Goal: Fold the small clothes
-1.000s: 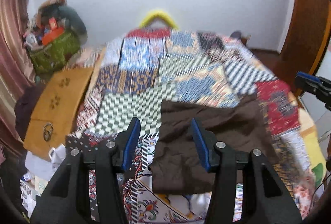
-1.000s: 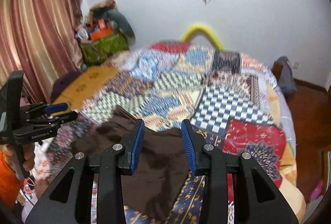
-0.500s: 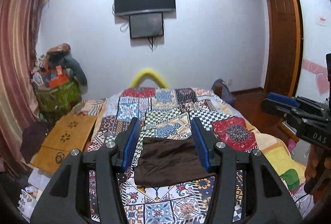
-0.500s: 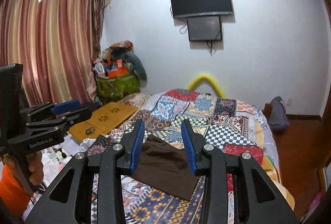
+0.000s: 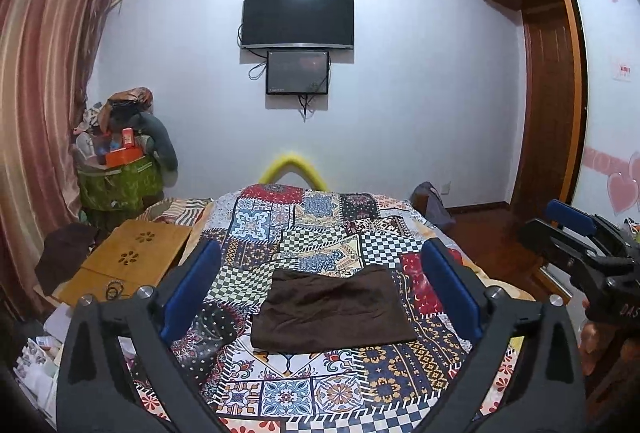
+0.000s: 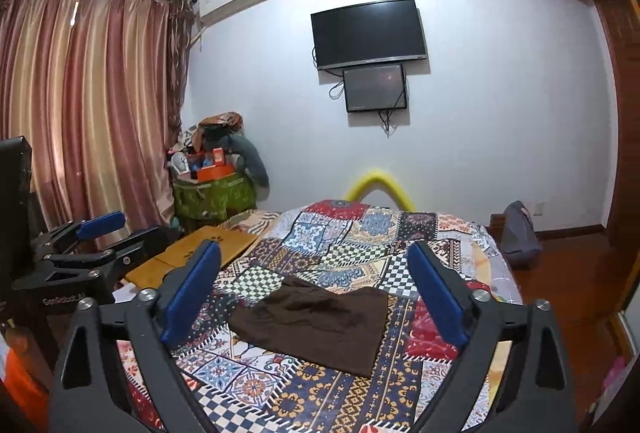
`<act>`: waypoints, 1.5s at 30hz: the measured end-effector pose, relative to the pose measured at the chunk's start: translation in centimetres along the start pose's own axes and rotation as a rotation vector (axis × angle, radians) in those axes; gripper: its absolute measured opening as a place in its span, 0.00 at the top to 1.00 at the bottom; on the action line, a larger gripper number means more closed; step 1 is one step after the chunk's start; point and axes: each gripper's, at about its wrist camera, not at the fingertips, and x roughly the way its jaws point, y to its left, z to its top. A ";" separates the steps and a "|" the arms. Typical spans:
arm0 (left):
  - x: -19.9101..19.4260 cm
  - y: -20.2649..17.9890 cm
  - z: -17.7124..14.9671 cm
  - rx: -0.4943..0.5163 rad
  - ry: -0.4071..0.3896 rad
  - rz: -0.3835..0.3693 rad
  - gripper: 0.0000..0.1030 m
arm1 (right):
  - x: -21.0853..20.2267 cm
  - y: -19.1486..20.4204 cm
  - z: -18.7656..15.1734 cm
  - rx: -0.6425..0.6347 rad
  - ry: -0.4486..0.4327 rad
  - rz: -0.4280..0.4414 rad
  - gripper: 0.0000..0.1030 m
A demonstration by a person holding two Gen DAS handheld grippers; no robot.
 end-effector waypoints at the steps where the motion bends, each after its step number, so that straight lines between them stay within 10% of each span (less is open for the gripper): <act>1: 0.0 0.0 0.0 -0.001 -0.001 -0.001 0.01 | -0.1 0.0 0.1 -0.001 -0.006 -0.004 0.02; 45: -1.1 -0.6 -0.5 0.023 -0.026 -0.005 0.00 | -0.6 0.3 -0.4 0.014 0.003 0.008 0.02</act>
